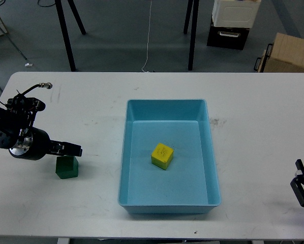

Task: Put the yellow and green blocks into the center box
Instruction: 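Bring the left gripper down onto the green cube, then close the left gripper on the green cube and lift it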

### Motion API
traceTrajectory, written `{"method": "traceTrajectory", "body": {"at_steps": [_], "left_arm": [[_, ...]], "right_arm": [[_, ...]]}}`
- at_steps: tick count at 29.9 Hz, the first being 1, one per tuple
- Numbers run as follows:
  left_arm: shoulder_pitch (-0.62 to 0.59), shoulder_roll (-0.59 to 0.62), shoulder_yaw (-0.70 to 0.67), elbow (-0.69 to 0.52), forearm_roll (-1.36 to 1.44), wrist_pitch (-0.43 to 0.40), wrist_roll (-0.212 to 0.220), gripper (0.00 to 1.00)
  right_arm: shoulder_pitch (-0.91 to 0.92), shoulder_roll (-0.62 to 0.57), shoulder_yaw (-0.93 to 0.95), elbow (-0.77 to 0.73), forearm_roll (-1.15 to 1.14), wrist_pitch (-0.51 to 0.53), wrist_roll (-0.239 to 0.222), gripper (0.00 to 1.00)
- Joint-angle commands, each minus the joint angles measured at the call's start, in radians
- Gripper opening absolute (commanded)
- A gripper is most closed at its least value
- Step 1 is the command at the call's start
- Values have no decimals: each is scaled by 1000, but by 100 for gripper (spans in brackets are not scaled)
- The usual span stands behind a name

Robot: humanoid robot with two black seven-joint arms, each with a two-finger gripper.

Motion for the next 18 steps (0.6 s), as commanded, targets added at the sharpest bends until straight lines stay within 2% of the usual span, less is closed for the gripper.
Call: {"method": "traceTrajectory", "body": {"at_steps": [1, 8, 10, 11, 13, 14, 18], "left_arm": [[36, -1, 0, 1, 6, 0, 0, 100], [48, 1, -7, -8, 42, 0, -1, 100], [48, 1, -7, -11, 55, 0, 5, 97], [48, 1, -7, -14, 63, 0, 8, 91], [48, -1, -9, -17, 84, 0, 17, 65], [48, -1, -11, -17, 98, 0, 24, 56], [48, -2, -12, -22, 120, 0, 74, 26]], "right_arm": [[-1, 0, 0, 0, 0, 0, -2, 100], [0, 0, -1, 0, 0, 0, -4, 100], [-1, 0, -1, 0, -2, 0, -4, 100], [-1, 0, -1, 0, -3, 0, -2, 100], [-1, 0, -1, 0, -9, 0, -2, 100], [-1, 0, -1, -1, -12, 0, -2, 100], [-1, 0, -1, -1, -14, 0, -2, 100]]}}
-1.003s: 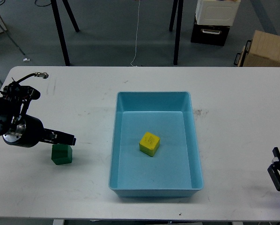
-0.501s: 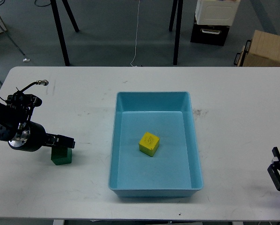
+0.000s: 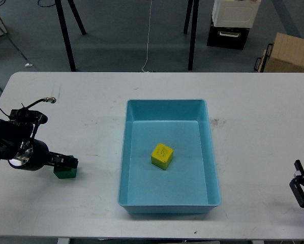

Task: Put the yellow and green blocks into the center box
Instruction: 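Close the left gripper on the green cube and lift it, then carry the green cube over the tray and lower it onto the yellow cube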

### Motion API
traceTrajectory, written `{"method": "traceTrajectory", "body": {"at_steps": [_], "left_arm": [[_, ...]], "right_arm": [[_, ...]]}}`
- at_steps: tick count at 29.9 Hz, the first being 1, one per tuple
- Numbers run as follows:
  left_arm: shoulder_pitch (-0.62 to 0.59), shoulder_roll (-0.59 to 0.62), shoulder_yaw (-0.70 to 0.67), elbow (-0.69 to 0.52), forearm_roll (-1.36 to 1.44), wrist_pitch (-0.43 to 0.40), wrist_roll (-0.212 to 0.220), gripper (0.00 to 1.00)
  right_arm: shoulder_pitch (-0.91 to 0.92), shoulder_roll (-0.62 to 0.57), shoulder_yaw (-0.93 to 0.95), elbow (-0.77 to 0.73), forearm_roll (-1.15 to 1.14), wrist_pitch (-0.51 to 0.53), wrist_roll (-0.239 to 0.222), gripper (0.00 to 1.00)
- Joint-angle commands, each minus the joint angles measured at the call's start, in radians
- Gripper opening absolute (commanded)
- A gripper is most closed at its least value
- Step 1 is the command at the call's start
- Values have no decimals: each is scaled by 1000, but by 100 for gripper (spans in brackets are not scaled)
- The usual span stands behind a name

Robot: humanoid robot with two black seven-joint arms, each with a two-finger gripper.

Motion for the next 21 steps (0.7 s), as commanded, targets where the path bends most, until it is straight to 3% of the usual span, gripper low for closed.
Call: {"method": "traceTrajectory", "body": {"at_steps": [1, 5, 11, 16, 21], "left_arm": [[0, 0, -1, -10, 12, 0, 44, 15], [-5, 10, -5, -32, 12, 0, 50, 2], [-55, 42, -114, -79, -3, 0, 42, 0], [-286, 19, -120, -64, -96, 0, 35, 0], [-540, -201, -41, 35, -256, 0, 33, 0]], "right_arm": [[-2, 0, 0, -1, -2, 0, 1, 100], [-2, 0, 0, -1, -2, 0, 1, 100], [-3, 0, 0, -1, -2, 0, 1, 100], [-8, -2, 5, -1, -2, 0, 1, 100], [-9, -2, 14, -1, -2, 0, 1, 100]]}}
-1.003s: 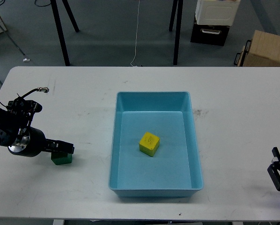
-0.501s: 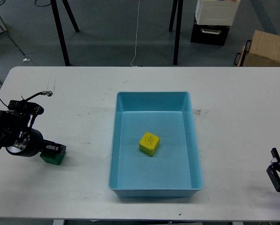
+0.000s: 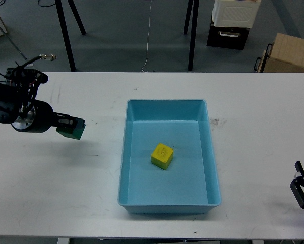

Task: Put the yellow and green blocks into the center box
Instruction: 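Carry the green cube over the tray and lower it onto the yellow cube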

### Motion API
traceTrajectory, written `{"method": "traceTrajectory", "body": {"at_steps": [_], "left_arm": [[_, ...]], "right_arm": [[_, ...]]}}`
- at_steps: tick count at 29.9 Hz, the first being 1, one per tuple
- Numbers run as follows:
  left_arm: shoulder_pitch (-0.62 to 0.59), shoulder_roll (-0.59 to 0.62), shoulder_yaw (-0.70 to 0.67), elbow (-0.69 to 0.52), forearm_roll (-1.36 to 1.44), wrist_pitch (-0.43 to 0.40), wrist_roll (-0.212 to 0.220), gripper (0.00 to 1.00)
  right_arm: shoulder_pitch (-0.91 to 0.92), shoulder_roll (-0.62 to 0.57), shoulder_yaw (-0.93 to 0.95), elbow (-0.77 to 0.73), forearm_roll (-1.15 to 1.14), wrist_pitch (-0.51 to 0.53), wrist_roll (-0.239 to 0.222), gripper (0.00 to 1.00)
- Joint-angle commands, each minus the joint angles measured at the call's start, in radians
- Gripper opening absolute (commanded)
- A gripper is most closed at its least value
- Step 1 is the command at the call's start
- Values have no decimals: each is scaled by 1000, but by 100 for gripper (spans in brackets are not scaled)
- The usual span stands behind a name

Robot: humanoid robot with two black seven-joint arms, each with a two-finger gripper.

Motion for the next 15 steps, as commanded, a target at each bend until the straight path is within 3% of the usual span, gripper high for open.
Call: {"method": "traceTrajectory", "body": {"at_steps": [1, 10, 15], "left_arm": [[-150, -182, 81, 75, -103, 0, 1, 0], [-154, -615, 213, 274, -128, 0, 1, 0], [-128, -712, 251, 279, -128, 0, -1, 0]], "right_arm": [[-1, 0, 6, 0, 0, 0, 0, 100], [-4, 2, 12, -18, 0, 0, 0, 100], [-4, 2, 15, -35, 0, 0, 0, 100]]}}
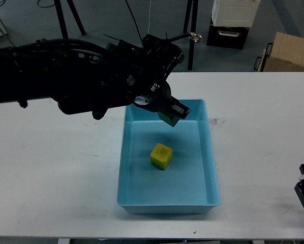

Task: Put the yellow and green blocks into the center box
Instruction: 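Carry the green cube over the tray and lower it onto the yellow cube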

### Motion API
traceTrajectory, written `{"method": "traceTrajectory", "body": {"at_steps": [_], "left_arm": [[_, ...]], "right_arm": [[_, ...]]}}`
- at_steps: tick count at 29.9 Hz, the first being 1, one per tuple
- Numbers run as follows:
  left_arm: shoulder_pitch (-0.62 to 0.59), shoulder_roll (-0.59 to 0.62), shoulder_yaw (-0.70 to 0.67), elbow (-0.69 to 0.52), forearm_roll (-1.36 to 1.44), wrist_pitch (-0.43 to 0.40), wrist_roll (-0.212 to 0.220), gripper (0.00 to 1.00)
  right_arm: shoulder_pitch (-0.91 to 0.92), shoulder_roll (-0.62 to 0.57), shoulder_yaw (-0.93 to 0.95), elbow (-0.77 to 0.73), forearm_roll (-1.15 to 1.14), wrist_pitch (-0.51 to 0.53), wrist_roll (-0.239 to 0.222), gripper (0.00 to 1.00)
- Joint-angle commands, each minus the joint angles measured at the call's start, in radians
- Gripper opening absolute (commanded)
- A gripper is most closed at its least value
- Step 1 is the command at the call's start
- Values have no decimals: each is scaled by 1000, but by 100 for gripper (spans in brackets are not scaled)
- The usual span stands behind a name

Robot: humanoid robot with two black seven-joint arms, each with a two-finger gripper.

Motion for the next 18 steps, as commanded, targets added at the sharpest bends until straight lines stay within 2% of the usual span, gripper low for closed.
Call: {"method": "traceTrajectory", "body": {"at_steps": [1, 5, 8, 11, 14, 16, 18], "left_arm": [[18, -48, 13, 6, 0, 0, -1, 0], [52, -48, 73, 32, 3, 0, -10, 3], [83, -48, 139, 75, 5, 0, -18, 9], [101, -48, 141, 78, 5, 0, -24, 16], [103, -48, 142, 72, 5, 0, -49, 32], [103, -48, 141, 66, 5, 0, -70, 38], [103, -48, 139, 58, 5, 0, -90, 48]], "right_arm": [[2, 0, 1, -12, 0, 0, 0, 100], [3, 0, -1, -23, 0, 0, 0, 100], [5, 0, -1, -29, 0, 0, 0, 100], [5, -1, 1, -29, 0, 0, 0, 100], [5, -1, 1, -29, 0, 0, -2, 100], [3, -1, -1, -29, 0, 0, -2, 100], [3, -3, -2, -29, 0, 0, -2, 100]]}}
